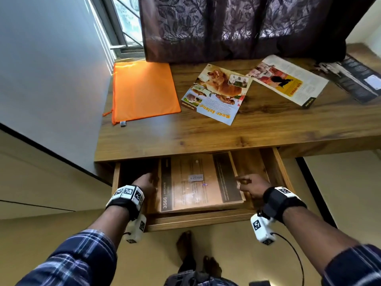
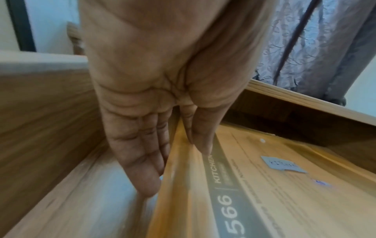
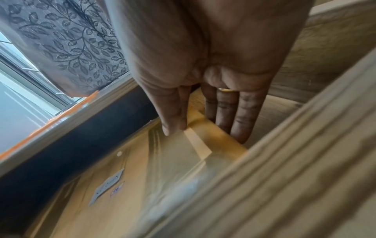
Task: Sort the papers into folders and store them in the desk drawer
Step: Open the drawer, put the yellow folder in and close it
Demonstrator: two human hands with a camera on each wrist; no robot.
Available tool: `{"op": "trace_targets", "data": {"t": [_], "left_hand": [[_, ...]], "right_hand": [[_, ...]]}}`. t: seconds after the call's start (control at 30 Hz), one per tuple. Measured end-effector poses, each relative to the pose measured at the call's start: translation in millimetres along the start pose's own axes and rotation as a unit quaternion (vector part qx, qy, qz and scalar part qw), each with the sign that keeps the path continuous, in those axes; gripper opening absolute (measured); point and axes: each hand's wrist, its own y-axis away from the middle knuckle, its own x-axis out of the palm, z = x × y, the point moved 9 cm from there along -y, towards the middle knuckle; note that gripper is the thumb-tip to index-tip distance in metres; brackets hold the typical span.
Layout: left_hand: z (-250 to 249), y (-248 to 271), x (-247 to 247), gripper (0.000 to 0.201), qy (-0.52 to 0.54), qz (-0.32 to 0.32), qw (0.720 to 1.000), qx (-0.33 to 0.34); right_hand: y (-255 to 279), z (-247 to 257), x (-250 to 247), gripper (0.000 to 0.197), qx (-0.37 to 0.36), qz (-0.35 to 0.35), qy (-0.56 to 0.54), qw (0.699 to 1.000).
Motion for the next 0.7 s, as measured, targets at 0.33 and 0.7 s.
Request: {"op": "trace_targets", "data": {"t": [0.33, 0.7], "left_hand": [[-46.2, 25.7, 0.5, 0.038, -0.143, 0.013, 0.987, 0.072], [-87.9, 120.5, 88.7, 0.033, -0.231, 0.099, 0.929, 0.273]], "right_hand": [[4.2, 12.4, -6.4, 0.049, 0.001, -0.005, 0.123, 0.992], [95.0, 42.5, 73.5, 0.035, -0.178, 0.136, 0.323, 0.919]]}}
